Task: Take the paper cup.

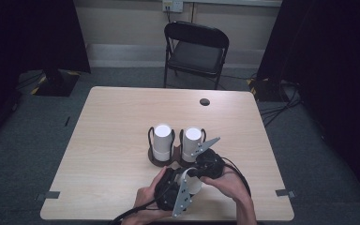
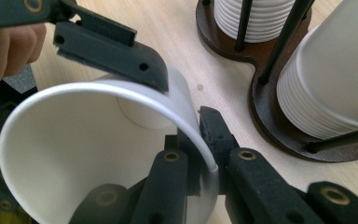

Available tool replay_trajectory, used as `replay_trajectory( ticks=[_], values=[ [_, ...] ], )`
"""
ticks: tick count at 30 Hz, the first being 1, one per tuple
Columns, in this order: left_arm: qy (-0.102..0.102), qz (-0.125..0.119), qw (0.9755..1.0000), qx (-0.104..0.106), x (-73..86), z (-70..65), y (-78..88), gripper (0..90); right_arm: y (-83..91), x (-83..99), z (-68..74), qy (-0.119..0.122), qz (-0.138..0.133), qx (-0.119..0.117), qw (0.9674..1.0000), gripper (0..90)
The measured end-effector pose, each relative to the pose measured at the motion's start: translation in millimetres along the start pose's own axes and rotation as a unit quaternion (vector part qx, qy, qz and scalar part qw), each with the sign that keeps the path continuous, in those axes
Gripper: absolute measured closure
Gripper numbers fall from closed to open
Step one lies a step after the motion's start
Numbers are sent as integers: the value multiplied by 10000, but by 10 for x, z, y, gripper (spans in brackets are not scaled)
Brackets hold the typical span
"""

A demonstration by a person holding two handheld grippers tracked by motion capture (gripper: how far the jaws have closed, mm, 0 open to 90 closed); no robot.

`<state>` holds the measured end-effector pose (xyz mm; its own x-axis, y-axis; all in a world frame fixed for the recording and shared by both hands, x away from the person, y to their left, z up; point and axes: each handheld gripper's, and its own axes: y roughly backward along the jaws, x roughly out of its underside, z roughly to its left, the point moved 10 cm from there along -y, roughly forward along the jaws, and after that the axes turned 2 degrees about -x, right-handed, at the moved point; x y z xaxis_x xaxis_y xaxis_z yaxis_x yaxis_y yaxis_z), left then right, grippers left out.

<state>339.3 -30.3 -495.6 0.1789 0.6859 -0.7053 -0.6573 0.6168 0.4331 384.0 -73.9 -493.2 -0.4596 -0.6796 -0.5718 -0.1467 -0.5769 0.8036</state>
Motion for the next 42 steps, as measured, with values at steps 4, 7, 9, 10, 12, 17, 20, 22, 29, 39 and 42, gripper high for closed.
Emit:
replay_trajectory(
  ticks=[4,7,9,10,12,17,20,22,29,39,42],
  values=[
    [95,-25,9999,-59,-8,28,-2,204,-8,-26,4,-83,-98,-7,9999,880],
    [193,-80,9998,-22,-19,28,-9,200,-24,-35,12,-123,-111,-32,9999,882],
    [178,-86,9998,-34,-21,28,-10,198,-34,-38,27,-140,-106,-46,9998,882],
    [180,-85,9998,-45,-19,27,-12,198,-36,-40,33,-140,-115,-37,9998,883],
    [185,-94,9998,-62,-19,36,-17,198,-39,-42,43,-161,-135,-38,9998,884],
    [276,-126,9994,-166,-26,59,-29,203,-49,-61,89,-96,-172,-55,9998,883],
    [363,-135,9991,-175,-24,62,-32,217,-43,-64,78,-155,-186,-47,9997,876],
    [421,-174,9988,-154,-26,60,-38,225,-52,-60,75,-170,-162,5,9997,863],
    [581,-202,9979,-223,3,110,-27,230,-86,-51,52,-252,-132,196,9994,794],
    [921,-282,9952,-174,20,122,-25,231,-6,-37,10,-498,-486,396,9968,682],
    [975,-279,9947,-176,22,121,-31,231,21,-18,11,-533,-604,432,9958,661]
  ],
)
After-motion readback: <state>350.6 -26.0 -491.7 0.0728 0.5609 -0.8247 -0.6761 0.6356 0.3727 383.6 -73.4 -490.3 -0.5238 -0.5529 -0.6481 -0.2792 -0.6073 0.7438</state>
